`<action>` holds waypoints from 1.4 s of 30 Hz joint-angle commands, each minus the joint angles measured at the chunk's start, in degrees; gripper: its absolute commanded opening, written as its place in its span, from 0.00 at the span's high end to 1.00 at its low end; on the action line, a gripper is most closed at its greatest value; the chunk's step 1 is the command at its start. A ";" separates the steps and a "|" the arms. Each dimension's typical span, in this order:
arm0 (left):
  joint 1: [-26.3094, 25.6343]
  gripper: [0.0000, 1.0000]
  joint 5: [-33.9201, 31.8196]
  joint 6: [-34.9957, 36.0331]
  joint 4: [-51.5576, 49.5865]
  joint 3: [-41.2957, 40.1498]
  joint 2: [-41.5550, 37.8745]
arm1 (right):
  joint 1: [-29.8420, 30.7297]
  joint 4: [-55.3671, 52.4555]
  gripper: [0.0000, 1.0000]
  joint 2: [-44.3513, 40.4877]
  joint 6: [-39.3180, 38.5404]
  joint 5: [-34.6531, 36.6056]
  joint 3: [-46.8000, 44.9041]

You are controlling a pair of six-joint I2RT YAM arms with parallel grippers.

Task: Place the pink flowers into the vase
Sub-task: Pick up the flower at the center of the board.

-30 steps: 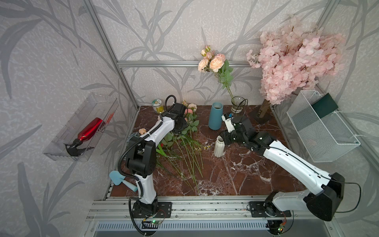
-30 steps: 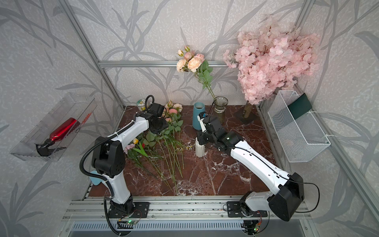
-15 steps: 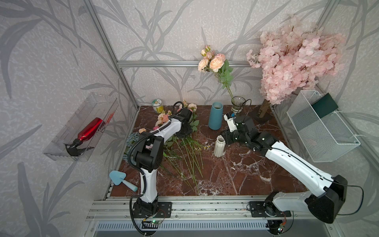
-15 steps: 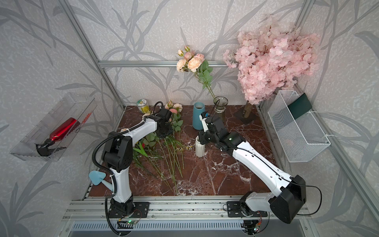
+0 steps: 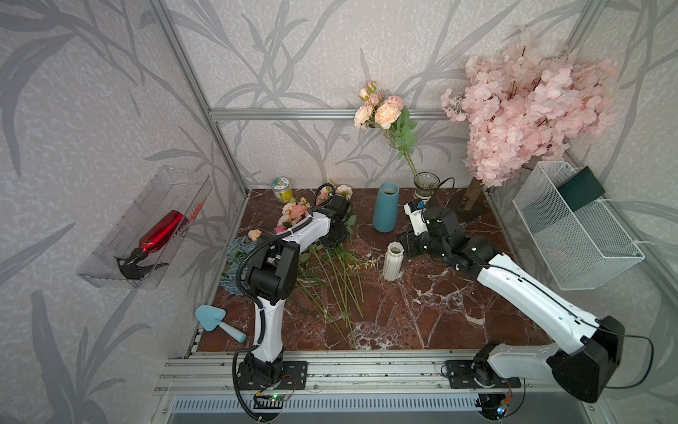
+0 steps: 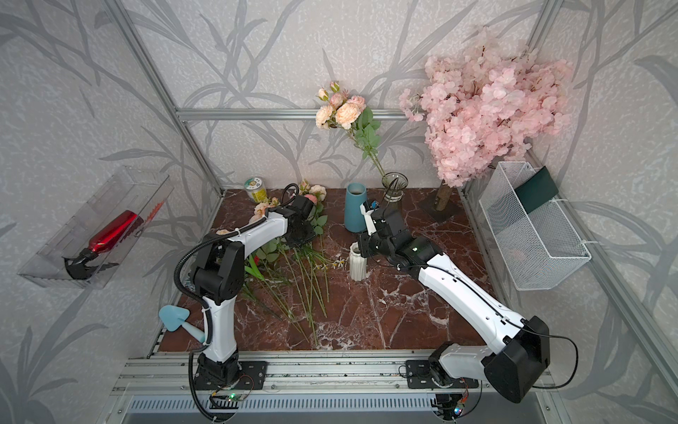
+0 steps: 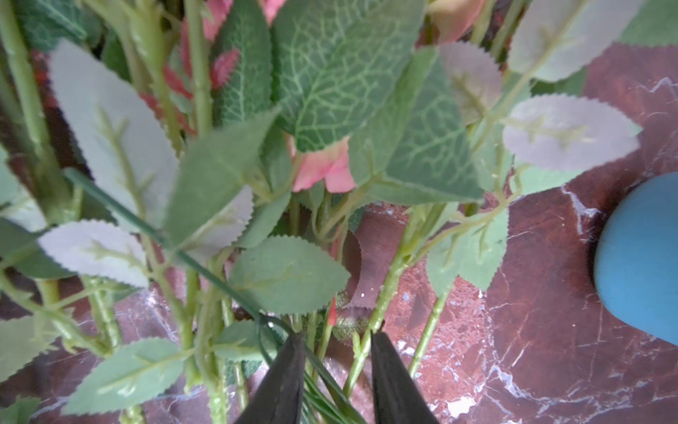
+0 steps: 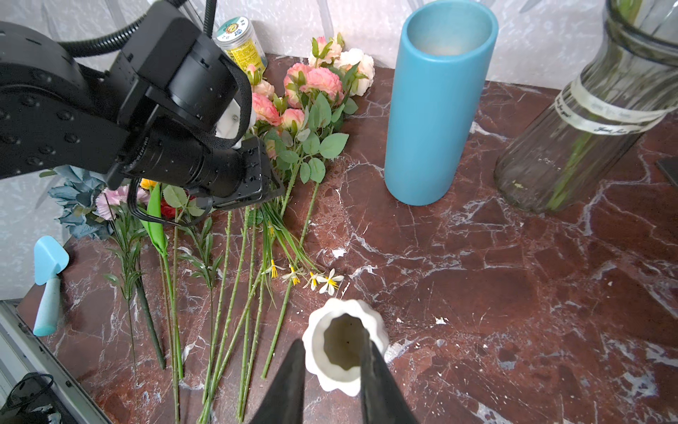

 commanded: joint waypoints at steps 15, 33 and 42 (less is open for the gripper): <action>-6.07 0.59 -10.99 -0.42 -5.68 -0.92 -8.79 | -0.32 1.05 0.73 -1.16 0.62 -2.14 -0.56; -4.05 0.60 -3.76 -5.34 -4.40 -1.05 -2.13 | -0.81 0.44 0.73 -0.98 0.69 -1.75 -0.67; -2.74 0.63 -1.54 -6.30 -3.27 -2.01 0.04 | -1.34 0.76 0.73 -0.90 0.91 -2.36 -0.87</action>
